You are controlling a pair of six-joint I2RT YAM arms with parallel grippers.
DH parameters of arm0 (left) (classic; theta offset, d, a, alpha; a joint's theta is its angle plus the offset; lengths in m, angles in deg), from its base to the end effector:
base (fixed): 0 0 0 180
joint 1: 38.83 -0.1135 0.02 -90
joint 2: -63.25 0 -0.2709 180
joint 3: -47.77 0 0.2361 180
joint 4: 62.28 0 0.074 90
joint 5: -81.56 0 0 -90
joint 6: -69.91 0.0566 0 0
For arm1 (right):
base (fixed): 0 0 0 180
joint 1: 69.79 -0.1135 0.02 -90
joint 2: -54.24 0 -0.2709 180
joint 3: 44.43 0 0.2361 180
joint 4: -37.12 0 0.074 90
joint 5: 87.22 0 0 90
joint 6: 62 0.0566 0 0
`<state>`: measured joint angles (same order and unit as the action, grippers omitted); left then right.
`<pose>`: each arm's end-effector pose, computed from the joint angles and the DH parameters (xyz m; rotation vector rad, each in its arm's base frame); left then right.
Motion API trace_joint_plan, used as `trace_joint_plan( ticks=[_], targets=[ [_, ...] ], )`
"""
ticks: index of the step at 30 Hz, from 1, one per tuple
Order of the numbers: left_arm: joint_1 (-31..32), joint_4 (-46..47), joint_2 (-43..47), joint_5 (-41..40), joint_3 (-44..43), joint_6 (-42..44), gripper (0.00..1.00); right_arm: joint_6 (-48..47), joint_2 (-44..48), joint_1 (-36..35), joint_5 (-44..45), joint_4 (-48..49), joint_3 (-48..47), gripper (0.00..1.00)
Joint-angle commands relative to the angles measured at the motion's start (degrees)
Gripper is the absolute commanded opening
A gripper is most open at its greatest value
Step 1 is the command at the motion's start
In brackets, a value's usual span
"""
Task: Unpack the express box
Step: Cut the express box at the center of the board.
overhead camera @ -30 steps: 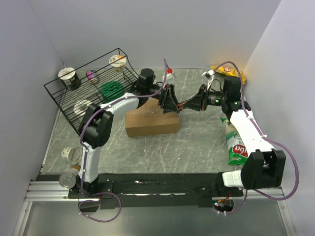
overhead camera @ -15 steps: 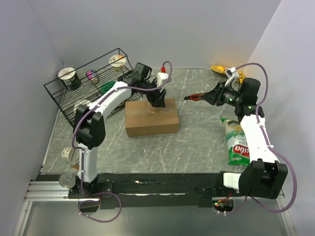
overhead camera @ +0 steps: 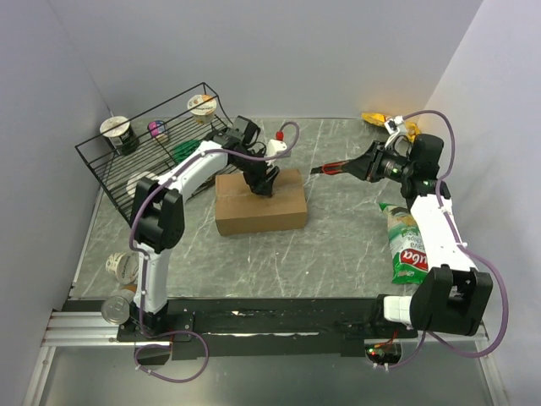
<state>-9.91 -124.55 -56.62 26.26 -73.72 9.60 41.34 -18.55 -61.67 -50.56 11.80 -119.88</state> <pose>0.3783 -0.2458 0.2500 1.4145 2.0984 -0.7835 0.2788 0.0061 0.3417 -0.2589 1.8975 0.9664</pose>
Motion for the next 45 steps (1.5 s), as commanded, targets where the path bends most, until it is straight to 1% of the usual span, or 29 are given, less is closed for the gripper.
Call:
trace_joint_plan(
  ticks=[1, 2, 3, 5, 6, 7, 8, 10, 13, 15, 16, 17, 19, 20, 23, 26, 27, 29, 31, 36, 39, 41, 42, 43, 44, 45],
  targets=[
    [-1.42, -5.79, -1.59, 6.77, -0.46, 4.23, 0.60, -3.24, -0.94, -0.21, -6.06, 3.38, 0.08, 0.00],
    [-2.03, -7.54, -2.63, 10.27, -1.95, 6.58, 0.50, -4.63, -1.29, -0.21, -7.03, 2.77, 0.35, 0.00],
    [-2.29, -11.82, -3.25, 11.87, -3.09, 8.17, 0.44, -5.16, -2.60, -0.12, -8.34, 1.46, 0.17, 0.00],
    [-3.08, -16.50, -5.36, 14.86, -6.42, 12.47, 0.39, -4.82, -4.45, -0.21, -11.86, 1.97, 0.17, 0.00],
    [-3.26, -20.35, -5.89, 17.05, -7.31, 13.71, 0.39, -4.73, -6.03, -0.21, -13.53, 2.24, 0.26, 0.00],
    [-3.35, -21.78, -6.77, 17.77, -8.02, 14.77, 0.40, -4.21, -6.65, -0.21, -13.98, 3.89, 0.52, 0.00],
    [-3.44, -22.67, -7.12, 17.86, -8.72, 15.65, 0.44, -1.94, -7.27, -0.21, -14.42, 5.39, 1.57, 0.00],
    [-3.44, -25.21, -7.83, 18.56, -9.08, 16.97, 0.48, -0.43, -8.59, -0.12, -14.42, 8.64, 2.37, 0.00],
    [-3.44, -29.07, -9.67, 20.49, -10.39, 19.08, 0.50, 0.10, -10.08, -0.56, -14.77, 9.80, 2.63, 0.00],
    [-3.35, -30.67, -10.73, 21.55, -11.89, 20.93, 0.43, 0.02, -10.87, -0.74, -14.86, 9.71, 2.28, 0.00],
    [-3.35, -30.76, -11.34, 22.34, -12.24, 20.85, 0.39, -0.51, -11.23, -0.74, -15.38, 9.62, 2.28, 0.00],
    [-3.35, -30.76, -11.52, 22.52, -12.59, 20.76, 0.32, -0.77, -11.75, -0.74, -15.30, 9.36, 2.11, 0.00],
    [-3.35, -30.41, -11.52, 23.13, -13.12, 20.58, 0.24, -0.69, -12.28, -0.82, -15.30, 9.97, 2.45, 0.00],
    [-3.35, -29.28, -11.35, 23.31, -12.95, 19.97, 0.16, -0.34, -12.98, -0.74, -16.00, 10.58, 2.72, 0.00],
    [-3.44, -29.96, -10.91, 24.01, -13.21, 21.97, 0.01, 1.33, -15.09, -1.18, -18.10, 13.13, 2.28, 0.00],
    [-3.44, -30.84, -10.56, 24.45, -13.21, 24.09, 0.01, 4.31, -16.76, -1.88, -18.72, 17.08, 3.16, 0.00],
    [-3.44, -30.85, -10.38, 24.45, -13.12, 24.36, 0.01, 5.37, -17.29, -1.97, -18.82, 19.70, 3.51, 0.00],
    [-3.53, -30.85, -9.77, 25.06, -12.42, 25.41, 0.01, 6.43, -18.69, -2.67, -18.73, 19.73, 3.60, 0.00],
    [-3.62, -30.94, -9.15, 25.59, -11.81, 26.29, 0.01, 9.14, -19.75, -2.76, -19.17, 23.23, 4.65, 0.00],
    [-3.70, -30.76, -8.53, 26.38, -10.66, 27.08, 0.01, 12.05, -22.74, -2.76, -19.52, 27.55, 5.80, 0.00],
    [-3.97, -30.59, -8.27, 26.91, -10.05, 27.18, 0.01, 15.99, -24.41, -2.67, -19.87, 32.19, 7.11, 0.00],
    [-4.23, -30.41, -8.27, 27.53, -10.05, 26.73, 0.01, 20.03, -25.64, -2.50, -20.13, 40.52, 9.22, 0.00],
    [-4.40, -30.41, -8.36, 27.70, -10.05, 26.82, 0.01, 25.88, -26.16, -2.15, -20.22, 44.56, 10.27, 0.00],
    [-4.67, -30.41, -8.36, 27.97, -10.05, 27.00, 0.01, 28.99, -27.21, -1.97, -20.14, 48.87, 12.63, 0.00],
    [-4.76, -30.41, -8.36, 28.32, -10.05, 26.91, 0.01, 31.37, -27.66, -1.71, -20.13, 55.96, 13.61, 0.00],
    [-5.02, -30.76, -8.36, 28.58, -10.05, 27.26, 0.01, 33.05, -28.10, -1.53, -20.13, 56.99, 14.49, 0.00]
  ],
)
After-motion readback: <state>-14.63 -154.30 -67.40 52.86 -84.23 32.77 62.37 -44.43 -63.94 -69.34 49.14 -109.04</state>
